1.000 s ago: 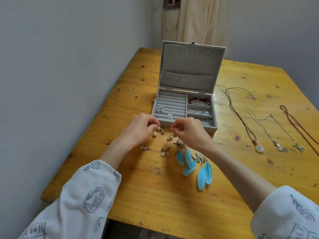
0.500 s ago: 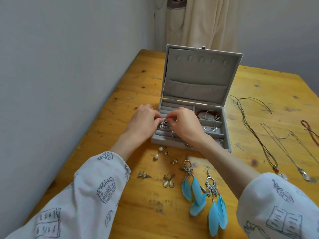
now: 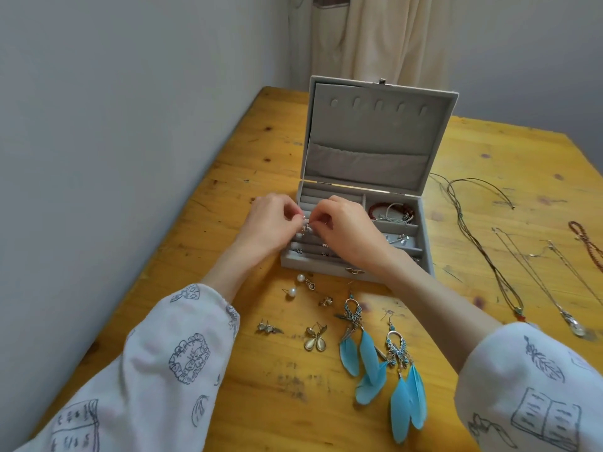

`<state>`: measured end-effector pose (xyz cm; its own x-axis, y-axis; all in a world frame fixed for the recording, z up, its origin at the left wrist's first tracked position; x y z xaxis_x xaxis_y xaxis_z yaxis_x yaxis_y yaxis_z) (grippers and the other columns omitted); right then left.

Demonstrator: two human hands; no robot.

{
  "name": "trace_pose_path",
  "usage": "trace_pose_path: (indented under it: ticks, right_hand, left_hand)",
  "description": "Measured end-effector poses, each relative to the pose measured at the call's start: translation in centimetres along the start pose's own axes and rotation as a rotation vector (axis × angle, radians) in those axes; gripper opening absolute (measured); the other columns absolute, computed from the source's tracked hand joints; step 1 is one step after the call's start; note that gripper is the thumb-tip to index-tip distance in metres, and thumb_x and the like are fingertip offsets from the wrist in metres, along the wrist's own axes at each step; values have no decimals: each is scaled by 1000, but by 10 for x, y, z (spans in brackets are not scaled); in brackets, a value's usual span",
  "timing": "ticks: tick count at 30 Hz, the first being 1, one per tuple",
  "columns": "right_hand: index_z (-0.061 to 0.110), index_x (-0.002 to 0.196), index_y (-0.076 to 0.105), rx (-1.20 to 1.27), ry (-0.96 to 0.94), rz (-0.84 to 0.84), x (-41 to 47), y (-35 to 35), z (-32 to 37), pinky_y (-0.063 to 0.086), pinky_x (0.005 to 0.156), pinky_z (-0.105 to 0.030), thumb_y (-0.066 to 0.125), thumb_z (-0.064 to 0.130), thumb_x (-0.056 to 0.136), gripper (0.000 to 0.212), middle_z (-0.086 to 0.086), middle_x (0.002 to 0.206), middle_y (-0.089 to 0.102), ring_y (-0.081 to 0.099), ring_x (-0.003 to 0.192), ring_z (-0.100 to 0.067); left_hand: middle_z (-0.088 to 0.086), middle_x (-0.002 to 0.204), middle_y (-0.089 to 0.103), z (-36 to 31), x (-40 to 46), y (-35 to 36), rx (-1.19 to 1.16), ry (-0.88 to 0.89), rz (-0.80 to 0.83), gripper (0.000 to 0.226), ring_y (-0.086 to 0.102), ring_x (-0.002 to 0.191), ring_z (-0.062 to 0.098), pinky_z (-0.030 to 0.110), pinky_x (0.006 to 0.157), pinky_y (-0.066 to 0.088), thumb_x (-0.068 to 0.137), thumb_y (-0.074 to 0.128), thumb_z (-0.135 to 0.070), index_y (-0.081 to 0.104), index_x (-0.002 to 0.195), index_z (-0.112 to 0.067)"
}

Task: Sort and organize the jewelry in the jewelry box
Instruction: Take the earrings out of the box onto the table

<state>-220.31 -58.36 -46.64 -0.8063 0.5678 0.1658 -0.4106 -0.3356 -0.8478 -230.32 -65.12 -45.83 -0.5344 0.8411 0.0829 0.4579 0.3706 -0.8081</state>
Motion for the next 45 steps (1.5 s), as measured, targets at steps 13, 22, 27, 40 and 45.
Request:
trace_pose_path:
  ticks: [13,22,27,40,45]
  right_hand:
    - [6,83,64,135,-65,139,-92,-30,60,51,70,-24,61,4,83,4,-1,82,68,61,76,-14]
    - [9,90,65,130,-97,339,-158,9,96,47,70,-20,57,4,83,12,-5,84,70,62,80,-16]
    - [11,91,67,60,-91,501,-167,23,113,51,79,-29,56,6,83,14,-2,88,68,61,84,-15]
    - [11,87,65,25,62,412,-138,43,109,50,73,-31,52,1,81,18,2,77,55,53,80,-17]
    - [14,87,64,79,125,362,-140,49,104,53,76,-36,51,4,81,18,0,82,57,56,85,-20]
  left_hand:
    - [-1,82,68,5,-124,-39,-744,-209,-64,8,60,65,-9,4,59,44,87,59,-10,65,91,-13]
    - [-7,75,64,39,-210,-23,-566,-301,137,23,55,69,-1,8,66,40,91,53,-11,68,95,-28]
    - [-8,82,72,45,-219,-31,-452,-246,176,13,63,81,-2,14,78,45,87,60,-17,69,93,-25]
    - [-4,108,64,48,-206,-24,-118,-158,204,22,52,87,4,18,84,40,89,58,-21,68,108,-26]
    - [-7,105,63,50,-203,-21,-95,-173,160,22,50,94,9,40,98,39,89,57,-23,67,108,-28]
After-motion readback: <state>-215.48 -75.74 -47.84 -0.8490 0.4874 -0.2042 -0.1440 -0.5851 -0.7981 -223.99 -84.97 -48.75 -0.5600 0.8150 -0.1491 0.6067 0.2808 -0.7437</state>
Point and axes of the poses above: each hand's wrist, its own x-axis towards the middle knuckle, its own y-axis out of the palm, z = x × y, the point moved 5 cm from there along x, towards the middle knuckle
